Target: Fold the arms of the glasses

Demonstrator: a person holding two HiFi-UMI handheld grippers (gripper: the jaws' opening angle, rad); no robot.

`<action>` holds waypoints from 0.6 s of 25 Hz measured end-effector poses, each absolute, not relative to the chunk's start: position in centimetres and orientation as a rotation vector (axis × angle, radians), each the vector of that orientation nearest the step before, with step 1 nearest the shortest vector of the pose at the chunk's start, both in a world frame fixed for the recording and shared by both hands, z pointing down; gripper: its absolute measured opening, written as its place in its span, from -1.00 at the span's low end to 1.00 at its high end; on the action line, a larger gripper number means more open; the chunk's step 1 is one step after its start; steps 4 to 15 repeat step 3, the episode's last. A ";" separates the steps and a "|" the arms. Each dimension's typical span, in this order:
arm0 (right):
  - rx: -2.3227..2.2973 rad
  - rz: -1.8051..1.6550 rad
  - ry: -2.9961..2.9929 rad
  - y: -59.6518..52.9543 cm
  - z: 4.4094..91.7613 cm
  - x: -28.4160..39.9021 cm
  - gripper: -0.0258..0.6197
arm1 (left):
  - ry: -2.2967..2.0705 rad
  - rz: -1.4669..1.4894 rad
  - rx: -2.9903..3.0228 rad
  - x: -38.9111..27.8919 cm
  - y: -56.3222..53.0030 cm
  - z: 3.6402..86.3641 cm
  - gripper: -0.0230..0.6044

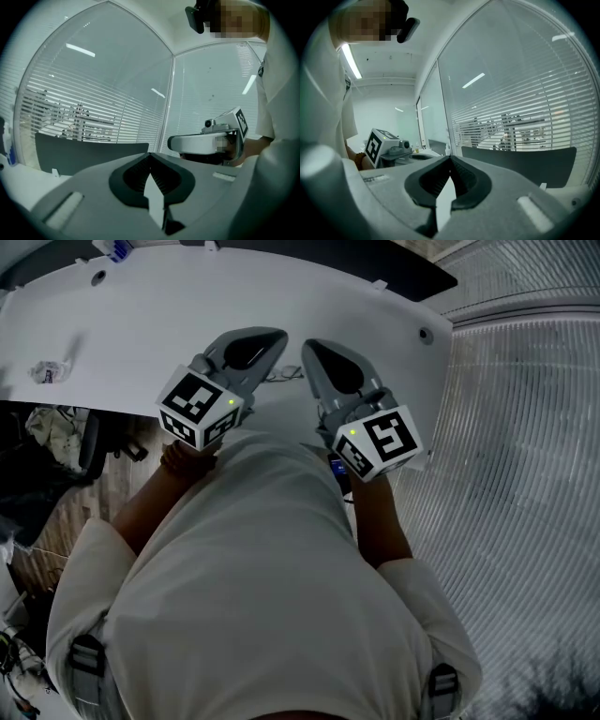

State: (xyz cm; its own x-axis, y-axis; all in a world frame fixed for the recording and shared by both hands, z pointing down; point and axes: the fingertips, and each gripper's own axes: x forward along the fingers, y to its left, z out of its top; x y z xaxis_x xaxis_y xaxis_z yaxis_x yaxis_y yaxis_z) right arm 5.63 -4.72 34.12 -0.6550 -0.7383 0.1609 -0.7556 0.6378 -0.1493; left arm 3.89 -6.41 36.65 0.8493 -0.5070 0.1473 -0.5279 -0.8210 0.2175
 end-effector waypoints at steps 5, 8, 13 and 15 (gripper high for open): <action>1.262 0.314 -2.762 -4.8 34.2 5.6 -0.92 | -0.785 0.120 2.775 3.8 -6.4 36.4 -0.92; 1.262 0.314 -2.762 -4.8 34.2 5.6 -0.92 | -0.785 0.120 2.775 3.8 -6.4 36.4 -0.92; 1.262 0.314 -2.762 -4.8 34.2 5.6 -0.92 | -0.785 0.120 2.775 3.8 -6.4 36.4 -0.92; 1.262 0.314 -2.762 -4.8 34.2 5.6 -0.92 | -0.785 0.120 2.775 3.8 -6.4 36.4 -0.92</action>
